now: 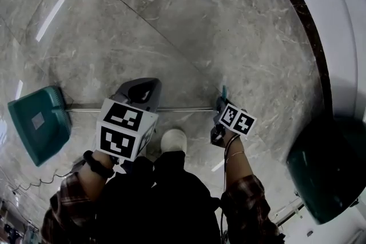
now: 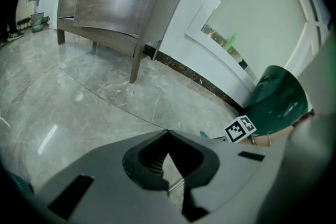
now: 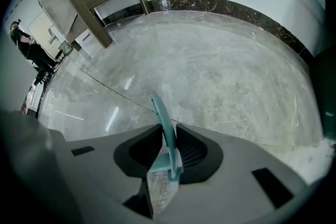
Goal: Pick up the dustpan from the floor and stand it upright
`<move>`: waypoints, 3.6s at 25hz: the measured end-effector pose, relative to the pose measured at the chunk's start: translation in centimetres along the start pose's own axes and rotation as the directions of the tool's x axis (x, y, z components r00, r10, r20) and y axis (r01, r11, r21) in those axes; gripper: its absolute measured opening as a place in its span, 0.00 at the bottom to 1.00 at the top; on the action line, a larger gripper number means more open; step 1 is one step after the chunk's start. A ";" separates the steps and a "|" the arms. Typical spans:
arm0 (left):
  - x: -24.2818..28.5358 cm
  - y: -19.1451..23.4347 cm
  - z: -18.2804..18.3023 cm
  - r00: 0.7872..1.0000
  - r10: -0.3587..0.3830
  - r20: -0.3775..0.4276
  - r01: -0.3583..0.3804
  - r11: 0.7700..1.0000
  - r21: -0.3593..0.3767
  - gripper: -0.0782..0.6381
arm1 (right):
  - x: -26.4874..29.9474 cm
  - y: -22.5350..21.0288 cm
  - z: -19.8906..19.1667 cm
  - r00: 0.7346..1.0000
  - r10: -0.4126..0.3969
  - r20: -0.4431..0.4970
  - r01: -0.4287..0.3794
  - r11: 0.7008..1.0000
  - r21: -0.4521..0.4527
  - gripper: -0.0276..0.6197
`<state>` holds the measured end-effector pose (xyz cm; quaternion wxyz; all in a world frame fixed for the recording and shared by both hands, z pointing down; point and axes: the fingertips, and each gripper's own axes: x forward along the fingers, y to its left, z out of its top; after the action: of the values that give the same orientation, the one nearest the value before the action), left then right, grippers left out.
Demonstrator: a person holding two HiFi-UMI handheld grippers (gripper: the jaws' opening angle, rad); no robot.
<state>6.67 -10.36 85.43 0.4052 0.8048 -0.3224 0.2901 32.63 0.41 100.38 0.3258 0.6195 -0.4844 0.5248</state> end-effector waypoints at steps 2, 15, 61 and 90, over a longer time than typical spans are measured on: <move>-1.4 -0.4 -0.2 1.000 0.007 0.000 -0.007 1.000 -0.030 0.11 | -1.5 0.7 0.5 1.000 0.023 0.001 -0.023 1.000 0.016 0.19; -16.2 -7.9 5.1 0.999 0.010 0.038 -0.006 0.994 -0.109 0.11 | -19.8 7.4 5.5 0.992 0.109 0.064 -0.112 0.993 0.039 0.20; -63.9 -7.6 -0.4 0.841 0.406 0.357 -0.207 0.851 -0.482 0.11 | -61.2 51.0 0.2 0.822 0.565 0.066 -0.396 0.652 -0.647 0.25; -81.5 0.0 -3.2 0.704 0.568 0.426 -0.229 0.749 -0.621 0.11 | -69.4 70.3 -6.9 0.744 0.667 -0.029 -0.470 0.493 -0.732 0.25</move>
<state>-44.88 15.44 27.69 0.4107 0.6167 -0.6715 0.0091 -34.46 2.22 27.59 0.2744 0.3133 -0.8606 0.2932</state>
